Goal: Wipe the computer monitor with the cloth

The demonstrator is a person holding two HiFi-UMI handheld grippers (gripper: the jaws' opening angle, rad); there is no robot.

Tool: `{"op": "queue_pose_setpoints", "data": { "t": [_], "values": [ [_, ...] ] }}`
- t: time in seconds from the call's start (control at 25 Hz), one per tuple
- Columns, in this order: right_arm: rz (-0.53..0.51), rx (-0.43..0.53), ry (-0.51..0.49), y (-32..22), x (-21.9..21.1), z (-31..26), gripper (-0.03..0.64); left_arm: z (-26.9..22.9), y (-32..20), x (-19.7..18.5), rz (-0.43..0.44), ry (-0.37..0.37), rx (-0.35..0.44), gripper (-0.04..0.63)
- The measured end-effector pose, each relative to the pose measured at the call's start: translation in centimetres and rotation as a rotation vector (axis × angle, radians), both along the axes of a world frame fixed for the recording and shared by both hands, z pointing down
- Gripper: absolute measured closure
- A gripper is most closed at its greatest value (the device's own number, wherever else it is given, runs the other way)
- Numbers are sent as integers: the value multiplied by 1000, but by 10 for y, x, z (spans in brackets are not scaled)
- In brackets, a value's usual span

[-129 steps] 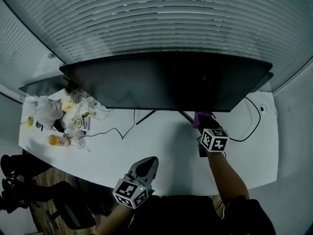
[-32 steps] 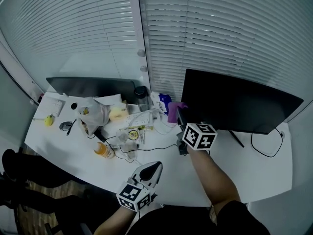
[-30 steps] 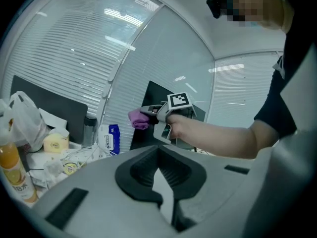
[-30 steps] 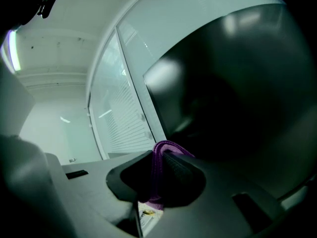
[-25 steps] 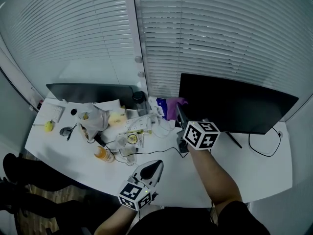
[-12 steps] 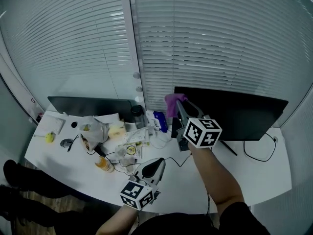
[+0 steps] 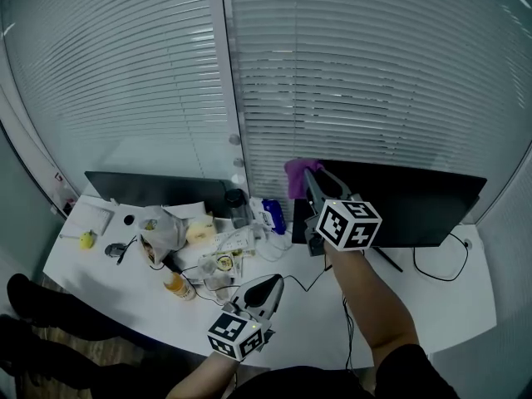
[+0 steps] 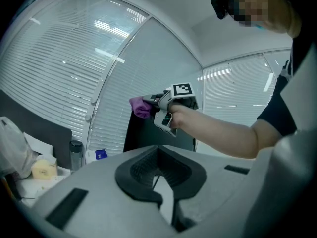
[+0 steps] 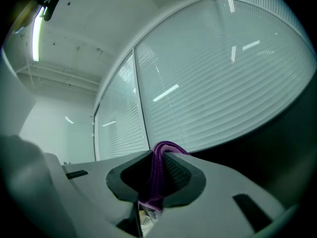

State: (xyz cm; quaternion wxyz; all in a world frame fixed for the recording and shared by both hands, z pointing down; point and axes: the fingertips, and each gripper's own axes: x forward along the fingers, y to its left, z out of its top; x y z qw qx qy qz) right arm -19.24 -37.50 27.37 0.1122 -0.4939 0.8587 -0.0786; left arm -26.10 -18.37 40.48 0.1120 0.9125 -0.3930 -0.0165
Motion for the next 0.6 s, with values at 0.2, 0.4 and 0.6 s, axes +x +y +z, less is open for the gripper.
{"op": "queue_pose_setpoints", "data": {
  "t": [0.2, 0.4, 0.6],
  "values": [
    [-8, 8, 4, 2, -2, -3, 541, 0, 0, 1, 2, 2, 0, 591],
    [-10, 66, 34, 9, 1, -21, 541, -1, 0, 4, 7, 4, 5, 591],
    [19, 114, 52, 12, 13, -41, 541, -4, 1, 9, 15, 3, 16, 591]
  ]
}}
